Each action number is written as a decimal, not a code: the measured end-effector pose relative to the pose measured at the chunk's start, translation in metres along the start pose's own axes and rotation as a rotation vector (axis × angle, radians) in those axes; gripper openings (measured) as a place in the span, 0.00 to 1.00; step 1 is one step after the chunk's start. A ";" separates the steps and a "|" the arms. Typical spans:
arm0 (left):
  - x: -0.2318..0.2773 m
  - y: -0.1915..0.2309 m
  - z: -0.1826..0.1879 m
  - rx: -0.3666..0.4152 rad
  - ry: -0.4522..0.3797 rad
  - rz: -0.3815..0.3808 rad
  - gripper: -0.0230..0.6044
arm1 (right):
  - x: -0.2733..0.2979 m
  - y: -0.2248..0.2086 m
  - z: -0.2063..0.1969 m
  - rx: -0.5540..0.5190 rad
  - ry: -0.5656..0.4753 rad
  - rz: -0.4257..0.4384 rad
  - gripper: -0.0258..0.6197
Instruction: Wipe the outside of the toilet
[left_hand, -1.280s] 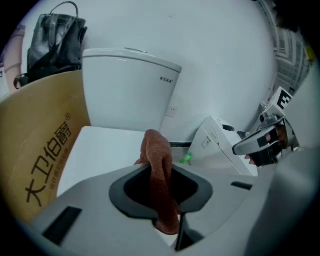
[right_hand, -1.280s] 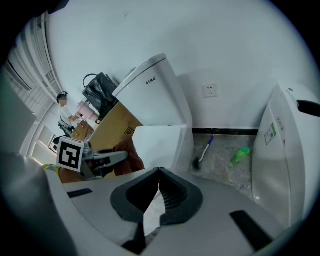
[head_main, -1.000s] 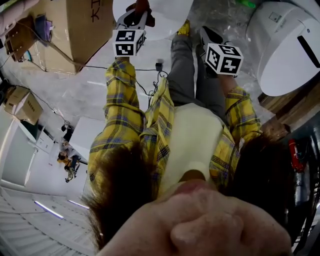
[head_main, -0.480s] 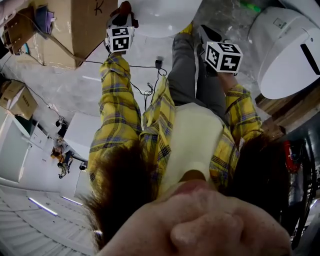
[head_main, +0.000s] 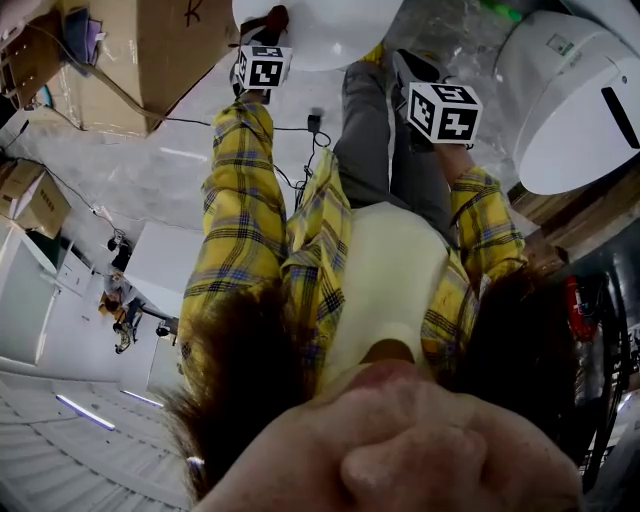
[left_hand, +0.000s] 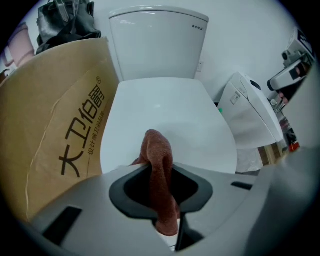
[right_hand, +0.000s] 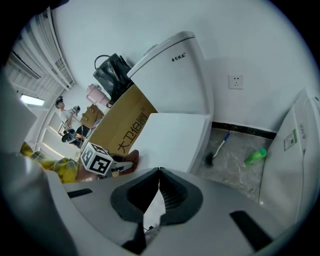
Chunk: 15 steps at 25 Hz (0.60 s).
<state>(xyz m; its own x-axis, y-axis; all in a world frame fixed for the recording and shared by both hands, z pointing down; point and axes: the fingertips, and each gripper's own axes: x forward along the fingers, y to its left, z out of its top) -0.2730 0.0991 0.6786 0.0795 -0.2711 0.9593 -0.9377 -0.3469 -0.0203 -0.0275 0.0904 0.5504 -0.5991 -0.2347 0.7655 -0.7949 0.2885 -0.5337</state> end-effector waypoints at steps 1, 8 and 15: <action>0.001 -0.004 0.001 0.001 0.000 -0.003 0.17 | 0.000 0.000 0.000 0.001 -0.001 0.000 0.08; 0.002 -0.029 0.005 -0.013 0.003 -0.051 0.17 | -0.004 -0.009 0.000 0.019 -0.008 -0.008 0.08; 0.003 -0.064 0.011 -0.026 -0.014 -0.111 0.17 | -0.011 -0.015 -0.006 0.036 -0.009 -0.009 0.08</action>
<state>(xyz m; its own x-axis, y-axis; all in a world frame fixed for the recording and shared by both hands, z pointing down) -0.2088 0.1104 0.6796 0.1883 -0.2452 0.9510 -0.9313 -0.3521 0.0936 -0.0090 0.0940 0.5522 -0.5923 -0.2455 0.7674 -0.8033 0.2532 -0.5390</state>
